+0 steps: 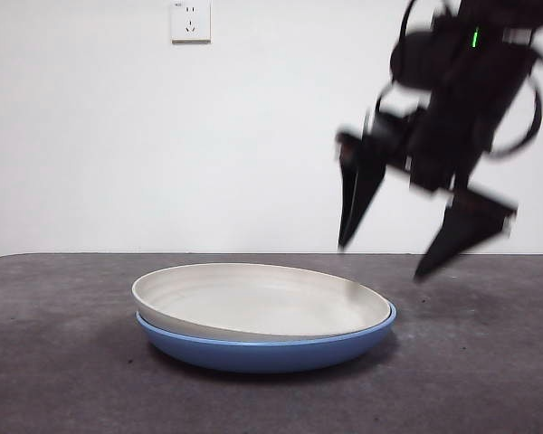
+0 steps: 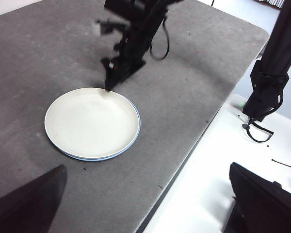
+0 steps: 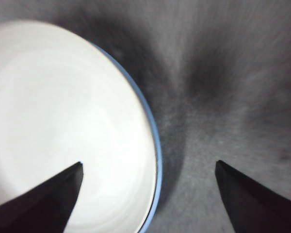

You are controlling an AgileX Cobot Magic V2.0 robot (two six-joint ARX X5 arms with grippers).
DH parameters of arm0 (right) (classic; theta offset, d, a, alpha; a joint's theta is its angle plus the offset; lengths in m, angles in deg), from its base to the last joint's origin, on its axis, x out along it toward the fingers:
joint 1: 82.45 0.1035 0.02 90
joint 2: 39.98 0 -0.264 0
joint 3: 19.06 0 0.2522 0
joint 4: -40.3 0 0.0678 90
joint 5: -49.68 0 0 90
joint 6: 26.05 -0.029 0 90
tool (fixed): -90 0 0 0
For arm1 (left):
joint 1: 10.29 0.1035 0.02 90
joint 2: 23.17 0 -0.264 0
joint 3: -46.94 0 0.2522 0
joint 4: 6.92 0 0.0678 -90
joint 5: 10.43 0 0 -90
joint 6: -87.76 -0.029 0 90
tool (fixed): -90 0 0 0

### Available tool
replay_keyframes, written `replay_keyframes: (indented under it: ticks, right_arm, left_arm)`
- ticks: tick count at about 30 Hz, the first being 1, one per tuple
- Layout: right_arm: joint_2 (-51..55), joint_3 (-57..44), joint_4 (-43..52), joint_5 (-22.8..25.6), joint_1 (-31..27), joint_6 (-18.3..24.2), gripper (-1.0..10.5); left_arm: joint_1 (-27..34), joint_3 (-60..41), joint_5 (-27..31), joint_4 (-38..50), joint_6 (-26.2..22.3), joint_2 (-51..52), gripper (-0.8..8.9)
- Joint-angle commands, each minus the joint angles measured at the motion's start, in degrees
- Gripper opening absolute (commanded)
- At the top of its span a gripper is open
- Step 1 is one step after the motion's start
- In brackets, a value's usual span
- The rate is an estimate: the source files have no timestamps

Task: Pick up the white plate, put it on the blue plate, put it on desk

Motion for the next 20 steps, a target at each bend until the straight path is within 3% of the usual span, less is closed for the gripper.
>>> replay_keyframes:
  ticks: [1,4,9,20]
  right_arm:
    - [5.0,3.5,-3.6,2.4,0.4,3.3,5.1]
    - [12.0,4.9,-8.5,4.8,0.7,3.6,5.7]
    - [25.8,5.2,-15.5,7.0,2.2,3.6,5.8]
    - [52.3,5.2,-31.5,7.0,8.7,4.7,5.8]
  left_arm:
    - [-0.4,0.6,0.0,0.6,-0.2,-0.3,6.26]
    - [-0.4,0.6,0.0,0.5,-0.2,-0.3,6.26]
    - [-0.4,0.6,0.0,-0.5,1.5,-0.3,6.26]
    - [-0.4,0.6,0.0,-1.0,5.7,-0.3,6.26]
